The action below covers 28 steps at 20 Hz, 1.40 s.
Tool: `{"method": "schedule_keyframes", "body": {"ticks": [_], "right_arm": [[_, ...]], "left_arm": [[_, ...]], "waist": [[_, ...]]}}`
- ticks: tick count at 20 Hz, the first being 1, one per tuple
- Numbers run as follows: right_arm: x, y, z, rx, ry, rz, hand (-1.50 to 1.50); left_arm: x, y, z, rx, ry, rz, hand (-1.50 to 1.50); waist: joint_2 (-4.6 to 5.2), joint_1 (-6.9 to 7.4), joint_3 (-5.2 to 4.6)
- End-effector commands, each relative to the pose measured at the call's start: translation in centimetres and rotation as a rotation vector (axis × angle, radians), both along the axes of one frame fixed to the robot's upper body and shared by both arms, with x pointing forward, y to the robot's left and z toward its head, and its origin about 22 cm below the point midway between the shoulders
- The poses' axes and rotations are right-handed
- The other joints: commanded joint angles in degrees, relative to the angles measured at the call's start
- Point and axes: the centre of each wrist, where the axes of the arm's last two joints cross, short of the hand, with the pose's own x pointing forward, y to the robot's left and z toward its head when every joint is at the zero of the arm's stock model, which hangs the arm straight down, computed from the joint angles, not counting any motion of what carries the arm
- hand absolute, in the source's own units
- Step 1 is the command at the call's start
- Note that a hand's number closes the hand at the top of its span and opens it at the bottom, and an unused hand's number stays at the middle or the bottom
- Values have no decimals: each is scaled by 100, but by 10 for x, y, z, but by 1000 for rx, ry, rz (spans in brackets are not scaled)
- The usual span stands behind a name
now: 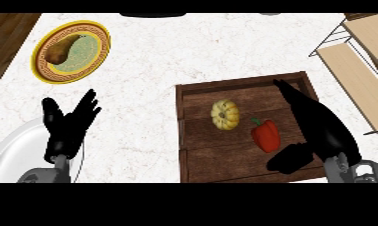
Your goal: Pick the bell pepper from the tray and place it in the tiered shelf
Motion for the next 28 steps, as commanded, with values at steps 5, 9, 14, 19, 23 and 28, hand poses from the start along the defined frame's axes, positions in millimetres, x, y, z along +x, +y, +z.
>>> {"method": "schedule_keyframes", "body": {"ticks": [5,9,14,19,23,28], "right_arm": [[0,26,-29,-49,22,-24,-150],[3,18,-40,-84,37,-53,-150],[3,21,-73,-130,15,-63,-150],[13,25,-65,-146,-20,-67,-150],[8,13,-90,-106,-33,-62,-150],[36,22,-97,-93,-56,-43,-150]], "left_arm": [[-6,18,8,-8,19,-7,0],[8,1,17,-16,20,-4,0],[5,13,0,-24,5,9,0],[7,-3,8,1,12,-3,0],[-6,-7,-3,-19,9,2,0],[-8,-9,-4,-2,10,-3,0]], "waist": [[13,11,-15],[13,-1,-14],[17,-8,-15],[12,-6,-14],[13,-9,-14],[15,6,-14]]}}
